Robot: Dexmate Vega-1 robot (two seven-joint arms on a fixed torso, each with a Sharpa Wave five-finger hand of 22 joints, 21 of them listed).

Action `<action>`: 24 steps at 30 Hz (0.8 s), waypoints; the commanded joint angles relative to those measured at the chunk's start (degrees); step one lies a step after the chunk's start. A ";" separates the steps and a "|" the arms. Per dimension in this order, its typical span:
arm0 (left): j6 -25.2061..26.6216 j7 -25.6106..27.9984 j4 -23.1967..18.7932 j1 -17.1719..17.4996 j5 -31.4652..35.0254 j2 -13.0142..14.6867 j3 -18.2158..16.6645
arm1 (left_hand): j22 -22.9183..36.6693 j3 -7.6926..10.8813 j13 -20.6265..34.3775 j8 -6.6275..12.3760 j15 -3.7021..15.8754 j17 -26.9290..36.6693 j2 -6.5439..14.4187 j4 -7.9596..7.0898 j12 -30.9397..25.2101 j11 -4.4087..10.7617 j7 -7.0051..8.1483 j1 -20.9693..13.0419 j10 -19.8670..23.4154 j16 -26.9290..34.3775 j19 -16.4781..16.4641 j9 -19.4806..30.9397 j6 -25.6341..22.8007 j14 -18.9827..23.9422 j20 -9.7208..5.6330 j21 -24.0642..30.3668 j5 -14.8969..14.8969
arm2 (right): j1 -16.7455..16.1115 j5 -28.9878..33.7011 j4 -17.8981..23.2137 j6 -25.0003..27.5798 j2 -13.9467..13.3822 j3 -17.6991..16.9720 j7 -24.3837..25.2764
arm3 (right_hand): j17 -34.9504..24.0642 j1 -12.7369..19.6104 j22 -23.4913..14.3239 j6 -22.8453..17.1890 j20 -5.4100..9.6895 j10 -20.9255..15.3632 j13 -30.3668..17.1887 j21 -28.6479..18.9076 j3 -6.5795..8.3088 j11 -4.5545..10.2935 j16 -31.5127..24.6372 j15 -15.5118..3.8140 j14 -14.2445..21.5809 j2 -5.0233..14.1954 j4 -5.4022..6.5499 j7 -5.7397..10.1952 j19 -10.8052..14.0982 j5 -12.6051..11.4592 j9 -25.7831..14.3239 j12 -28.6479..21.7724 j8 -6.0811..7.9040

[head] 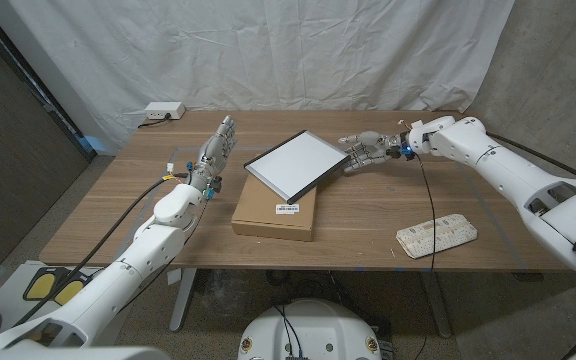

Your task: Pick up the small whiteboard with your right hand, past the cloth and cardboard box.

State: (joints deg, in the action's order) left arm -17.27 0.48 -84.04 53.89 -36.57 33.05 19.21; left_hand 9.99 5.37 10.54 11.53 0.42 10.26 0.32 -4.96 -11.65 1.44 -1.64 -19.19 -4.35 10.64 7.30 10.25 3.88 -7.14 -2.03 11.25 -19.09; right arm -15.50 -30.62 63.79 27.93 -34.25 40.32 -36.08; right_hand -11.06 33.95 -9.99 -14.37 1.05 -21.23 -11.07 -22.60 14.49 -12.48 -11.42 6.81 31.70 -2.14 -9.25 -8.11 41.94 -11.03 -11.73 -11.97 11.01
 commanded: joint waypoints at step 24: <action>-0.37 -0.98 1.65 -0.46 -0.52 -0.41 0.11 | 0.29 -0.40 0.18 -0.30 0.01 0.14 0.23 0.00 0.08 -0.15 0.08 -0.73 0.08 0.03 -0.12 0.35 -0.31 0.12 -0.15 0.18 -0.24 | 2.54 2.93 -5.14 -1.38 2.41 2.51 -4.66 | -0.57 1.93 -0.38 3.44 -1.06 3.20 -0.36 1.68 0.49 -0.08 0.39 0.96 -2.31 -0.25 0.44 -3.80 -1.47 -0.27 0.05 0.67 -0.54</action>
State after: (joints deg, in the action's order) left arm -17.27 -0.16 -83.18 53.67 -36.90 32.94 19.22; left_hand 9.99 5.19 10.53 11.13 0.42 10.26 0.31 -4.79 -11.65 1.44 -1.64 -19.19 -4.35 10.64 7.30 10.54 3.88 -7.14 -2.03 11.26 -19.09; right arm -13.24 -28.17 59.99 26.90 -32.52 42.55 -40.20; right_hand -11.35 35.41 -10.28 -11.33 0.00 -18.19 -11.38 -20.95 14.71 -12.49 -10.97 7.79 29.03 -2.34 -8.99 -7.89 40.46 -11.03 -11.73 -11.31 10.71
